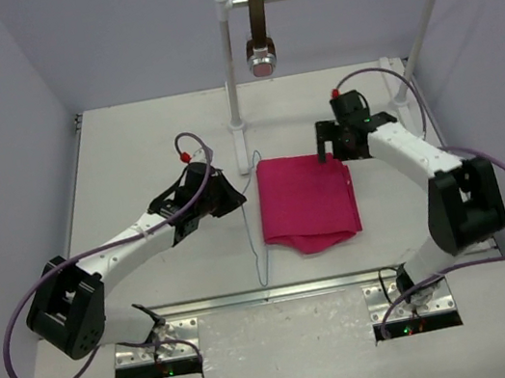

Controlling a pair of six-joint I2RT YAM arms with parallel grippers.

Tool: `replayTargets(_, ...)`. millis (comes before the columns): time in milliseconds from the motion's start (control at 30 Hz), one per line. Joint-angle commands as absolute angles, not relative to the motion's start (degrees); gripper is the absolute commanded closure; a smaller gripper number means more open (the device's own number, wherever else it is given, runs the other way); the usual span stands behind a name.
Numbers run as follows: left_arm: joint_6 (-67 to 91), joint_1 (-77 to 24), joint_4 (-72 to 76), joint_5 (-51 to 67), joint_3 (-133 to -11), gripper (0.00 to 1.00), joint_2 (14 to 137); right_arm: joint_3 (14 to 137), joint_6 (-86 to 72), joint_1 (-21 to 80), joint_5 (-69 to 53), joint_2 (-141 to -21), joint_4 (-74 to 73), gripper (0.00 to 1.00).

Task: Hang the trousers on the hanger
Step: Place the hanger at the clothesline.

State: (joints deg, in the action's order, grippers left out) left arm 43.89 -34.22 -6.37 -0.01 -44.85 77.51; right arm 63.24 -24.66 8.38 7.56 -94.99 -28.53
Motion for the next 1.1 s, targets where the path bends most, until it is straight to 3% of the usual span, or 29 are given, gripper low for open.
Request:
replayTargets(0, 43.2, -36.4, -9.2, -0.6, -51.3, 1.0, 75.4, 62.7, -22.4, 27.2, 13.4, -78.7, -29.0, 0.01)
replayTargets(200, 45.6, -41.5, -13.9, -7.3, -60.5, 1.0, 75.8, 46.9, -33.8, 39.8, 8.7, -63.5, -19.5, 0.01)
replayTargets(333, 49.0, -44.5, -15.8, -14.4, -64.8, 1.0, 75.1, 43.1, -36.6, 45.9, 10.1, -59.0, -16.4, 0.03)
replayTargets(667, 53.0, -48.0, -13.2, -21.7, -69.4, 1.0, 77.5, 44.9, -36.0, 51.3, 10.4, -56.9, -17.1, 0.11)
replayTargets(1067, 57.9, -51.4, -23.3, -30.3, -81.8, 1.0, 86.0, 55.7, -35.0, 60.4, 26.9, -62.3, -27.8, 0.14)
